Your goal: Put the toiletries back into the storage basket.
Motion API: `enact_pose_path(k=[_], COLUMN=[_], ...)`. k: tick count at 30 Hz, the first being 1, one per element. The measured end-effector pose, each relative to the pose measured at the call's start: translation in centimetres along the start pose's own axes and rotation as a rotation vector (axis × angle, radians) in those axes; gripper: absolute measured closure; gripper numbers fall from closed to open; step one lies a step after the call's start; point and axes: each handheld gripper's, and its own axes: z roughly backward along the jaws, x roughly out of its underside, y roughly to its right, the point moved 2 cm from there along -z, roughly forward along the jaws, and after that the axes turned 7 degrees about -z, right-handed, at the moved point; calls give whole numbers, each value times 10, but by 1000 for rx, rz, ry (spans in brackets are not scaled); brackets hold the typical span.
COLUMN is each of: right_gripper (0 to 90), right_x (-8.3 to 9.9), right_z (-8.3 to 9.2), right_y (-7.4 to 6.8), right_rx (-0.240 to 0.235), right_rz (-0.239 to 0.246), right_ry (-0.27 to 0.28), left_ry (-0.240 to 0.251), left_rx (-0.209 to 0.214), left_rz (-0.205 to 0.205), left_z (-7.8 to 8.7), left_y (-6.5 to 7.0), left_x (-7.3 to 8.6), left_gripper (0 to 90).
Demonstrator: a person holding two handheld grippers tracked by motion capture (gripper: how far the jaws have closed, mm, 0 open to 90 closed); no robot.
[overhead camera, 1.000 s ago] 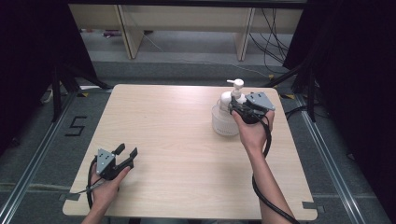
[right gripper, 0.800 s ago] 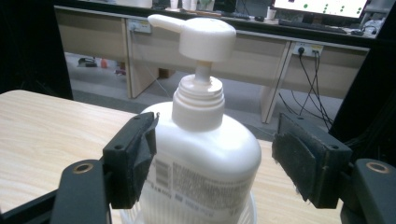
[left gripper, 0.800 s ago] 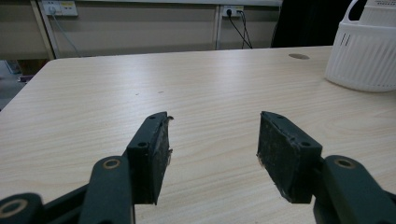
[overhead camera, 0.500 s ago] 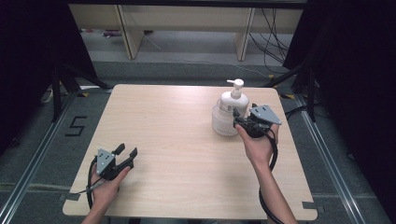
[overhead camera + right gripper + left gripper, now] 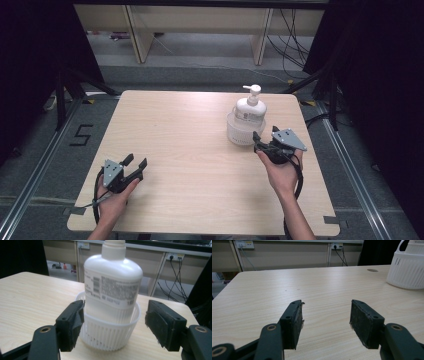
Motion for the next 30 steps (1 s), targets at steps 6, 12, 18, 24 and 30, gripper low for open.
enact_pose_path(k=[6,12,18,24,30], right_gripper=[316,316,314,312,311], right_x=[18,36,52,68,79], right_z=[4,12,21,27,32], right_y=[11,18,23,23,23], right_rx=[6,7,15,17,10], right_rz=[15,-4,2,-9,-15], right_ry=[-15,-39,-57,-88,-93], left_ry=[-12,-12,-12,-11,-11], left_rx=[-9,-10,-11,-12,-12], left_rz=[-7,-6,-6,-6,-5], left_z=[1,1,1,1,1], left_y=[0,0,0,0,0], left_x=[0,0,0,0,0], left_gripper=[428,427,427,427,428])
